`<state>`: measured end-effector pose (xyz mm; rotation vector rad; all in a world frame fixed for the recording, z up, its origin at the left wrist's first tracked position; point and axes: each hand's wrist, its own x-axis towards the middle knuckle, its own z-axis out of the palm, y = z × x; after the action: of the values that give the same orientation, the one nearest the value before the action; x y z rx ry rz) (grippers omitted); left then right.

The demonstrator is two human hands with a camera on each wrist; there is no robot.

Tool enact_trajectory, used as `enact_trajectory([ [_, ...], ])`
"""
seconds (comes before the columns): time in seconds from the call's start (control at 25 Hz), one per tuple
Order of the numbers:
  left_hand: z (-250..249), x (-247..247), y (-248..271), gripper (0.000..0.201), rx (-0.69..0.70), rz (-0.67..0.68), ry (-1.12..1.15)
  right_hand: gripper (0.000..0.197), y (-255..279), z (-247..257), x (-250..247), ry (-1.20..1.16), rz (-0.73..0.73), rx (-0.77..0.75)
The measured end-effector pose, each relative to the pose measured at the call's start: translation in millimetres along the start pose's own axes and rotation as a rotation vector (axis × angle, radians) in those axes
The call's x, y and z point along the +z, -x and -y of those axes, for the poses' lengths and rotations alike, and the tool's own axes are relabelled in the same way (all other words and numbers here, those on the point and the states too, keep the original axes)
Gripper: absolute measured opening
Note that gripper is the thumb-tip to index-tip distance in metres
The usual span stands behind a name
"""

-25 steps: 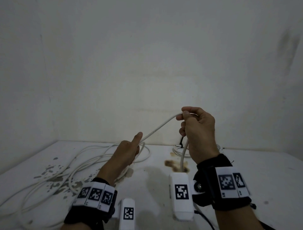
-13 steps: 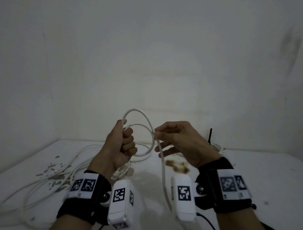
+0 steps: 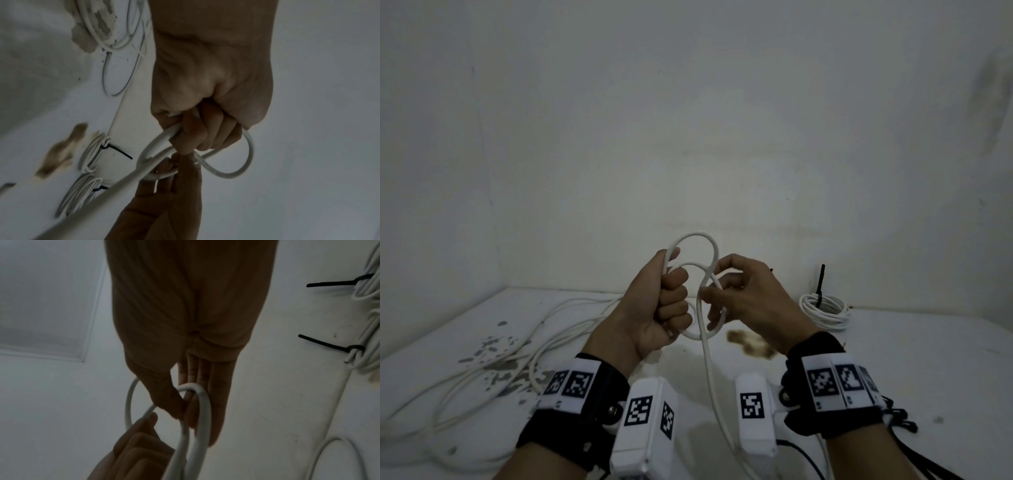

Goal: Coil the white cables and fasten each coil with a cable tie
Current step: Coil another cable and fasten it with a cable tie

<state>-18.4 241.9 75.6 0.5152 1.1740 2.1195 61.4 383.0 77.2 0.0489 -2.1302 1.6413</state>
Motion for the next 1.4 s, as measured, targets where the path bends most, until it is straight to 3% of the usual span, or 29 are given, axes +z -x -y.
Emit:
enact_trajectory([
  [0.08, 4.8, 3.7, -2.0, 0.059, -0.011, 0.005, -0.029, 0.018, -0.6, 1.5, -0.8, 0.173, -0.095, -0.019],
  [0.2, 10.6, 10.8, -4.2, 0.059, -0.009, -0.004, -0.101, 0.018, -3.8, -7.3, 7.9, 0.580, -0.424, -0.159],
  [0.32, 10.5, 12.6, -4.4, 0.060, -0.010, -0.033, -0.159, 0.018, -4.6, -18.7, 4.8, 0.718, -0.619, -0.163],
  [0.44, 6.6, 6.1, -7.5, 0.060, -0.004, -0.082, -0.174, 0.004, -3.6, -17.2, -1.2, 0.516, -0.518, -0.033],
  [0.6, -2.5, -15.7, -13.1, 0.058, 0.011, -0.165, -0.098, 0.020, -2.0, -5.0, -5.4, -0.059, -0.179, 0.323],
  [0.88, -4.4, -43.2, -10.9, 0.056, 0.033, -0.217, -0.248, 0.019, -1.7, 16.4, -37.5, -0.511, -0.219, 0.323],
  [0.96, -5.8, -43.5, -11.6, 0.057, 0.052, -0.213, -0.252, 0.009, 0.1, 16.9, -42.6, -0.271, -0.257, 0.209],
  [1.04, -9.7, -48.5, -11.2, 0.056, 0.052, -0.220, -0.252, 0.017, 4.4, 21.1, -44.8, 0.299, -0.395, 0.011],
  [1.08, -12.4, -52.8, -10.8, 0.055, 0.058, -0.229, -0.236, 0.023, 5.8, 20.6, -43.7, 0.499, -0.503, -0.070],
  [1.12, -15.5, -57.8, -10.4, 0.054, 0.071, -0.240, -0.208, 0.030, 5.3, 18.1, -40.0, 0.551, -0.603, -0.109],
  [1.2, -22.5, -65.6, -10.6, 0.054, 0.105, -0.247, -0.140, 0.046, 0.5, 9.1, -32.4, 0.332, -0.627, 0.007],
  [1.32, -25.1, -71.1, -12.2, 0.057, 0.139, -0.262, -0.100, 0.053, -2.4, 2.6, -14.4, -0.485, -0.207, 0.374],
  [1.4, -23.0, -71.6, -14.8, 0.059, 0.134, -0.278, -0.089, 0.053, -6.0, 6.2, -12.2, -0.704, -0.157, 0.367],
])
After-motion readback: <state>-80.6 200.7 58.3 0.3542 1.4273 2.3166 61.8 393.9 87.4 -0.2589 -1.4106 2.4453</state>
